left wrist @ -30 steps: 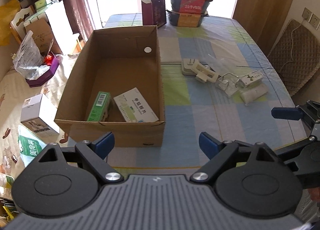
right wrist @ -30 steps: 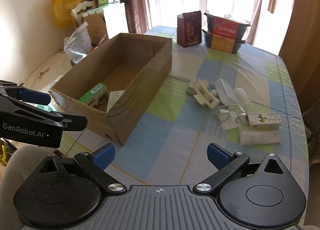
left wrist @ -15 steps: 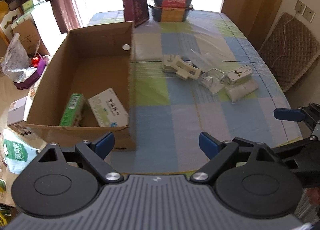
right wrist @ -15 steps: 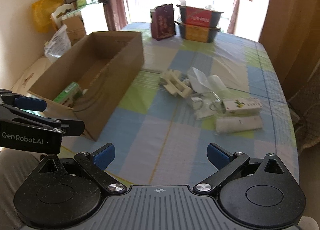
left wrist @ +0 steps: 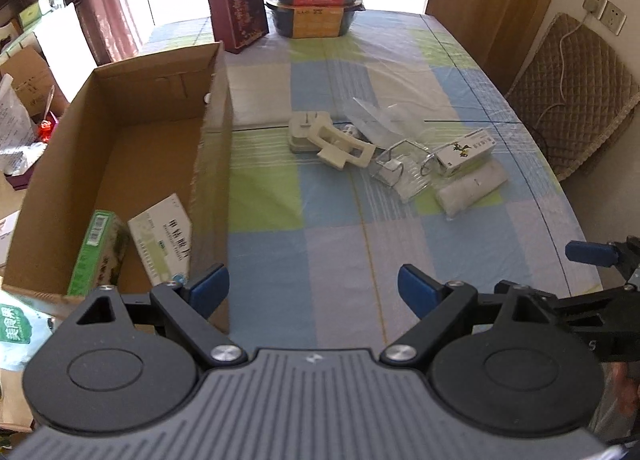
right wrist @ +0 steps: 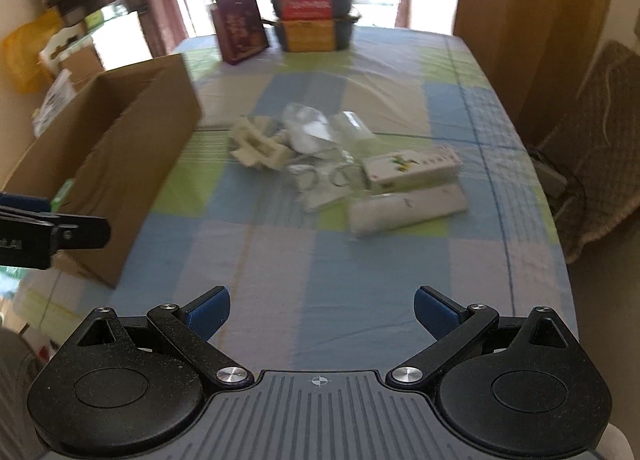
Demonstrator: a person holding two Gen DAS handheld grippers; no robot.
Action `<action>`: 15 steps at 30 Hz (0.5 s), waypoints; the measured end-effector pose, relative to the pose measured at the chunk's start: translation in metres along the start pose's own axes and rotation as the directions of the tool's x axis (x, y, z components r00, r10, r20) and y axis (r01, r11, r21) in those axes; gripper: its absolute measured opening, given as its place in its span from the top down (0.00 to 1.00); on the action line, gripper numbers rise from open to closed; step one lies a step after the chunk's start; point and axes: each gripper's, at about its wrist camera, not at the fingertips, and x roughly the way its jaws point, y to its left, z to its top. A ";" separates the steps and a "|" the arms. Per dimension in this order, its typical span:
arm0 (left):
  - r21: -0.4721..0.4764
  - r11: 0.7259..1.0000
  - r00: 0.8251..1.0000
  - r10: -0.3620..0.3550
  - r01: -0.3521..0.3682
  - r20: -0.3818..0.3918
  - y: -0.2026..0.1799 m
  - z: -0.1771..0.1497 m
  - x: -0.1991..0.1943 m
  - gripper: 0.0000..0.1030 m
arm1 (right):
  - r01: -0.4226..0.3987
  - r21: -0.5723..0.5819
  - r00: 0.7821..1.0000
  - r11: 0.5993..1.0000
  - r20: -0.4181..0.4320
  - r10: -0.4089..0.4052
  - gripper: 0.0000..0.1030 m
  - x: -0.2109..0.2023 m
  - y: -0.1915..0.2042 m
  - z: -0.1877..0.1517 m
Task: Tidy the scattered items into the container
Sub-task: 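Grasp the white hair clip with the left tool while the right tool reaches the ointment box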
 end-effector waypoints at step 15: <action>-0.092 0.996 0.998 0.018 -0.024 -0.057 -0.017 0.067 0.092 0.15 | 0.024 0.250 1.000 0.968 0.003 -0.026 0.00 0.064 -0.096 0.051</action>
